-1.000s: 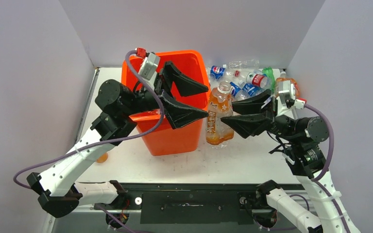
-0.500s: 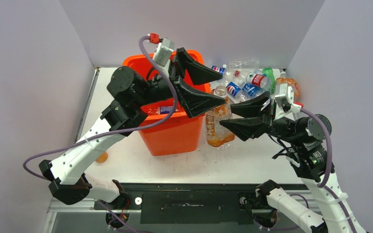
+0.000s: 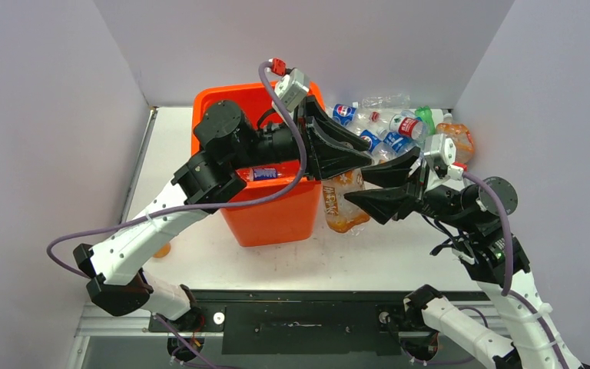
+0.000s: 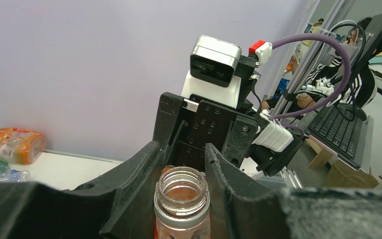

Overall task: Put the plastic bottles in the bin
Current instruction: Place the plastic bottle in the trash bin.

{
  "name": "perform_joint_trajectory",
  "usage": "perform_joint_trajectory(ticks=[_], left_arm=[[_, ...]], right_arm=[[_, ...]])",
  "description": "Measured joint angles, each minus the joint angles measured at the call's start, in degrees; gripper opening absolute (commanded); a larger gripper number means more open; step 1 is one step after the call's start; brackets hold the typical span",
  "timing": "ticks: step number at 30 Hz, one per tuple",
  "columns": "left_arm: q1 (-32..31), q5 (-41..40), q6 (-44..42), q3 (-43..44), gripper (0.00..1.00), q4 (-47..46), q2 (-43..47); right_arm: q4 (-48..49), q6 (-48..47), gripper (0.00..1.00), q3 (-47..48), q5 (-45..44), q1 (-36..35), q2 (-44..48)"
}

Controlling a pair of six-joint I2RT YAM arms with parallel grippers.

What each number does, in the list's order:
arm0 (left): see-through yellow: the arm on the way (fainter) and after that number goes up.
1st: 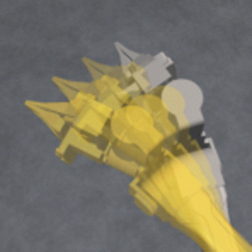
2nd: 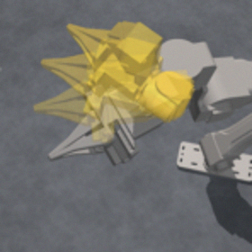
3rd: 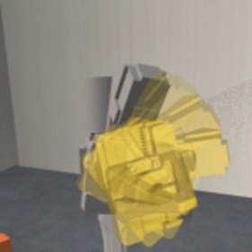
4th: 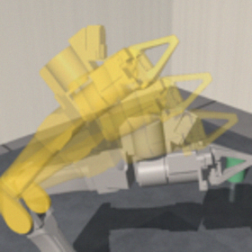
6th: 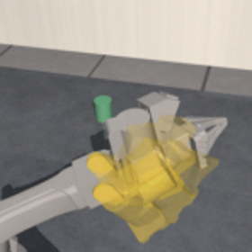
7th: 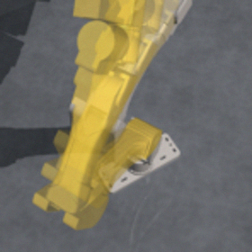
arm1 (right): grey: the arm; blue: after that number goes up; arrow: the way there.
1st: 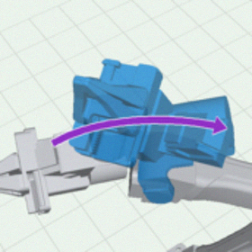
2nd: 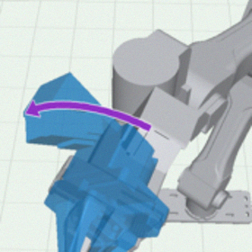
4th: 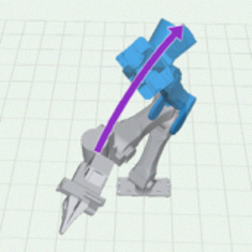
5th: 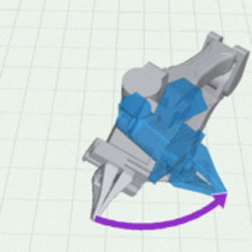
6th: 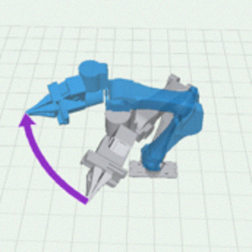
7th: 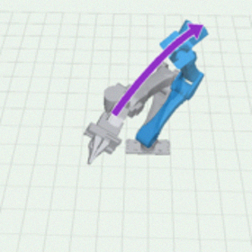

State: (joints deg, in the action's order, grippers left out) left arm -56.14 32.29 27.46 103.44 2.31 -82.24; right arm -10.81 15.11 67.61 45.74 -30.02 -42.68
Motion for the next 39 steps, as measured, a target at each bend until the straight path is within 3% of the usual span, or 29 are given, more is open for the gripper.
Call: perform_joint_trajectory(ticks=[1,2,3,5,7,15,26,30,33,39], left_arm=[[0.0,-0.2,0.0,0.0,0.0,0.0,0.1],[0.0,-0.2,-0.1,0.0,0.0,0.0,0.1],[0.0,-0.5,-0.3,0.0,0.0,0.1,0.2],[0.0,-1.2,-1.1,-1.0,0.0,-0.4,1.0],[0.0,-2.8,-1.7,-3.9,0.0,-1.8,2.9],[0.0,-11.5,-2.6,-17.0,0.0,-13.6,13.3],[0.5,-28.6,-15.8,-17.7,0.0,-18.6,24.1],[0.5,-41.1,-29.3,-17.2,0.0,-17.0,26.2],[1.7,-46.7,-36.5,-17.2,0.0,-15.0,26.2],[10.9,-47.5,-39.5,-15.4,0.0,-4.2,19.4]], right_arm=[[0.0,-0.1,0.56,0.1,0.0,0.0,-0.1],[0.0,-0.1,0.74,0.1,-0.1,-0.1,-0.1],[0.0,0.0,0.84,0.1,-0.2,-0.1,-0.1],[0.1,0.7,0.94,0.2,-0.7,-0.1,-0.1],[0.1,0.9,0.98,0.2,-1.6,-0.1,0.1],[4.3,4.8,0.94,-5.5,-6.7,-0.1,3.8],[5.4,7.9,0.93,-7.0,-15.5,-0.1,8.9],[2.5,7.1,0.93,-8.5,-26.4,-0.1,12.8],[-1.3,6.7,0.93,-11.5,-40.6,-0.1,16.2],[-9.0,9.7,0.93,-20.7,-61.0,-0.1,16.7]])
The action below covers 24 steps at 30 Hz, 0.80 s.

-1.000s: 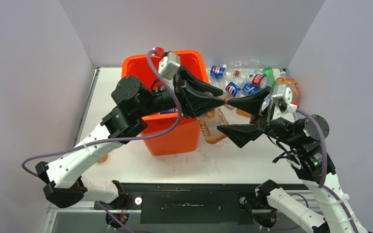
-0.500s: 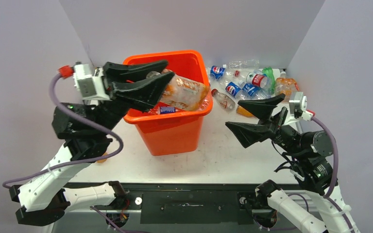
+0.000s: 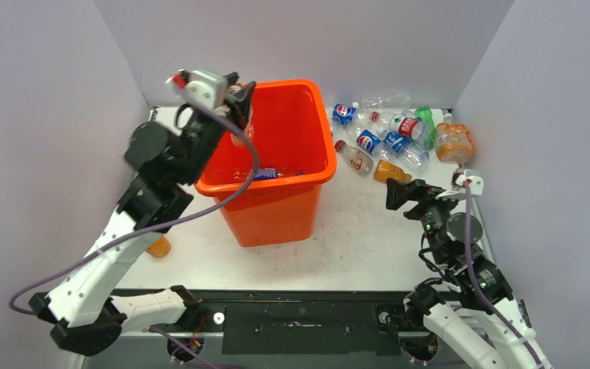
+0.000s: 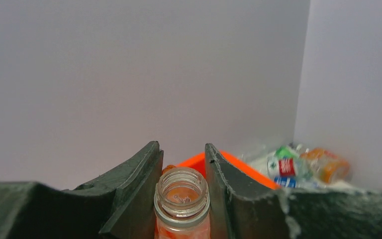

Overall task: Put the plastic bottles in the bin
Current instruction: Place the plastic bottle in the trash bin.

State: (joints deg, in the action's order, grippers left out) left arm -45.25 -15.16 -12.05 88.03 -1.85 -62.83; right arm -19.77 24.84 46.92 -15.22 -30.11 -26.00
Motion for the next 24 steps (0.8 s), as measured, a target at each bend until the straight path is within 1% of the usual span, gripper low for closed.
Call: perform_joint_trajectory(ticks=[2,3,4,5,7,8,13,16,20,24], left_arm=[[2.6,1.3,1.4,0.0,0.0,3.4,-2.8],[3.5,1.8,2.0,-0.1,0.05,4.8,-4.4],[4.3,2.2,2.8,-0.3,0.25,6.6,-6.2],[4.7,2.5,3.6,-0.5,0.51,8.2,-7.4],[5.0,3.6,5.2,-0.6,0.91,10.9,-9.0],[5.0,4.1,5.8,-0.6,0.97,11.7,-9.3],[5.2,5.1,9.6,-0.6,0.96,11.9,-8.1],[5.2,4.6,11.6,-2.1,0.96,9.4,-4.6],[5.2,1.2,13.3,-8.9,0.96,2.3,4.9],[5.2,-6.0,14.5,-19.0,0.96,-4.2,17.9]], right_arm=[[-2.1,1.1,0.9,-3.1,-3.1,0.0,-0.2],[-2.8,1.7,0.9,-4.4,-4.5,0.0,-0.2],[-3.8,2.3,0.9,-5.4,-6.0,0.0,-0.3],[-4.7,3.0,0.9,-6.1,-7.5,0.0,-0.7],[-6.1,4.4,0.9,-6.6,-10.3,0.0,-2.0],[-6.6,5.0,0.9,-6.6,-11.6,0.0,-3.0],[-8.2,7.3,0.9,-6.5,-13.5,0.0,-8.7],[-8.3,8.0,0.9,-6.5,-13.4,0.0,-10.4],[-7.6,9.4,0.9,-6.6,-12.2,0.0,-10.7],[-3.6,10.4,0.9,-8.3,-7.8,0.0,-11.1]])
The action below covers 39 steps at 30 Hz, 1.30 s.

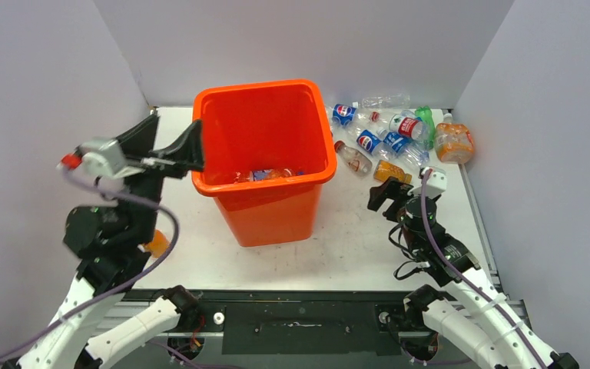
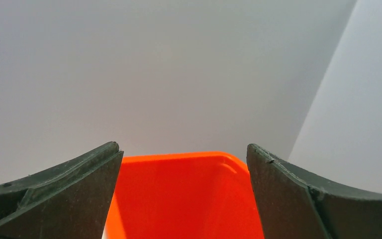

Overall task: Put the plastic bottles in the bin
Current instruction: Place the plastic bottle in the trash bin, then move the trash bin to the center of the board.

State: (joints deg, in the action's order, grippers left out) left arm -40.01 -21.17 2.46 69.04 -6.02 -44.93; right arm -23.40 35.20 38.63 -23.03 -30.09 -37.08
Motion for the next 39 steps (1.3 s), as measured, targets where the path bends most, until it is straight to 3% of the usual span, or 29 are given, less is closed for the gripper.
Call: perform_joint_trajectory(ticks=[7,12,16,25,30,39], left_arm=[[0.0,-7.6,0.8,-13.8,0.96,-2.3,18.5],[0.0,-7.6,2.2,-21.2,0.96,1.8,25.1],[0.0,-8.8,6.5,-22.0,0.96,7.7,26.2],[0.0,-9.5,17.0,-27.0,0.96,18.8,35.9],[0.0,-8.0,18.4,-30.8,0.96,21.0,44.3],[0.0,3.3,18.3,-34.3,0.96,25.6,44.2]], right_arm=[[13.6,-0.2,0.9,-11.5,20.0,0.0,-0.5],[22.5,0.2,0.9,-18.0,33.6,-0.6,-2.3],[28.9,0.5,0.9,-19.3,38.4,-3.7,-6.6],[41.9,-0.4,0.9,-19.7,34.3,-16.2,-17.3],[49.5,-1.6,0.9,-19.7,29.4,-17.5,-23.2],[57.2,-4.4,0.9,-18.9,22.8,-18.4,-32.3]])
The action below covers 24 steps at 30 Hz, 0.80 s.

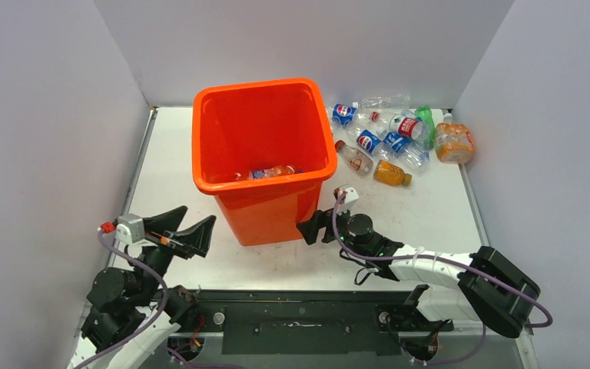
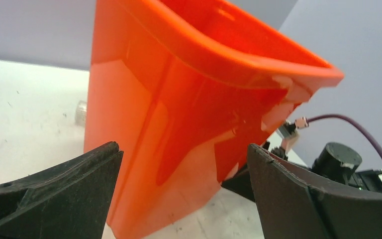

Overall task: Put the plastic bottles in the bin
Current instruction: Move the trash bin to the center of the board.

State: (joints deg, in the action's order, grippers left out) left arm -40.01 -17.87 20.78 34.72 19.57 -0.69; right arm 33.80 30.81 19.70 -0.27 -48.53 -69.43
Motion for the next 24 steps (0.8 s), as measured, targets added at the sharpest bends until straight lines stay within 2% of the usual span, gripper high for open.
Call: perform_joint_trajectory(ticks=[9,16,24], left_arm=[[0.0,0.4,7.0,-3.3,0.96,7.3,-3.9],[0.0,-2.3,8.6,-3.3,0.96,8.8,-2.4],[0.0,-3.3,9.0,-3.3,0.96,9.1,0.0]], right_arm=[[5.8,-1.4,0.9,4.2,-2.4,-0.3,-8.5],[10.7,-1.8,0.9,8.6,-3.8,-0.2,-17.2],[14.2,-2.1,0.9,18.7,-3.8,0.2,-29.7]])
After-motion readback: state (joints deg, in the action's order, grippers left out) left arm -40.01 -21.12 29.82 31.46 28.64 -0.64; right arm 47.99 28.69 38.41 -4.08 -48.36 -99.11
